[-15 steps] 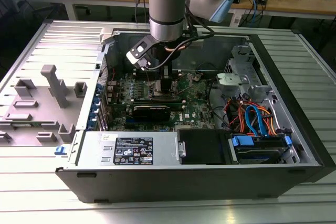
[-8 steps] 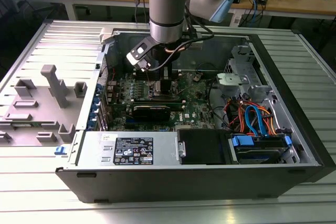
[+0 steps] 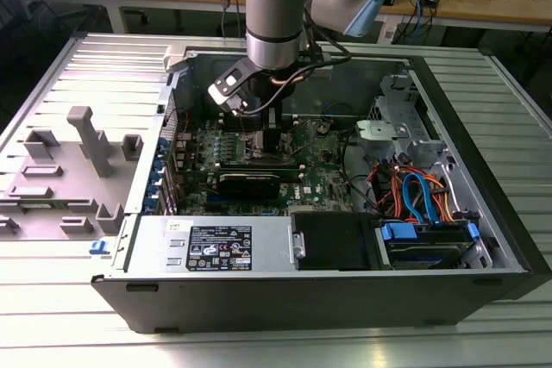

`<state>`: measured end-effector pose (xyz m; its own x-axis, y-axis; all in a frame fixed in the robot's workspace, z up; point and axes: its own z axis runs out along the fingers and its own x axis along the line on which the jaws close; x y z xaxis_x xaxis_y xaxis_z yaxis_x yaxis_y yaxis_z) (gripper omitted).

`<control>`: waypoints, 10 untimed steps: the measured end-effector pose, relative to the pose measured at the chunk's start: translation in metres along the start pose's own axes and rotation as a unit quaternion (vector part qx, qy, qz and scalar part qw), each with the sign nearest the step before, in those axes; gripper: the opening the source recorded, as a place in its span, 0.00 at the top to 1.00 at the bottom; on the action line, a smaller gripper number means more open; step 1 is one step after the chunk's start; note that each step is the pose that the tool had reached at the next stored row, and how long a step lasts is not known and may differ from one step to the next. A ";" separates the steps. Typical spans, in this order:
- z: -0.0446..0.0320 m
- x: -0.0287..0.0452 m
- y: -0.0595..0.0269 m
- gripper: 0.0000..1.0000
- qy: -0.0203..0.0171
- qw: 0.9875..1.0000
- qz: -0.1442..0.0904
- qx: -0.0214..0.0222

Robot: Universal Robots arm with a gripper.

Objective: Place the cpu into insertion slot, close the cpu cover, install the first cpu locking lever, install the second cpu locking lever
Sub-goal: 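Place the cpu into insertion slot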

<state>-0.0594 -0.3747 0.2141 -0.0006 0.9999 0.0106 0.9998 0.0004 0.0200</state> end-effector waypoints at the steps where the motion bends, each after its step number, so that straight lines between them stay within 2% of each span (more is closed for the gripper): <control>1: 0.0011 0.0000 -0.0001 0.45 0.000 1.000 0.000 0.000; 5: 0.0073 -0.0001 -0.0002 0.45 0.000 1.000 0.000 0.001; 10: 0.0104 -0.0004 -0.0002 0.45 0.000 1.000 0.000 0.001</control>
<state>-0.0594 -0.3749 0.2037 -0.0005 0.9999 0.0106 0.9998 0.0003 0.0176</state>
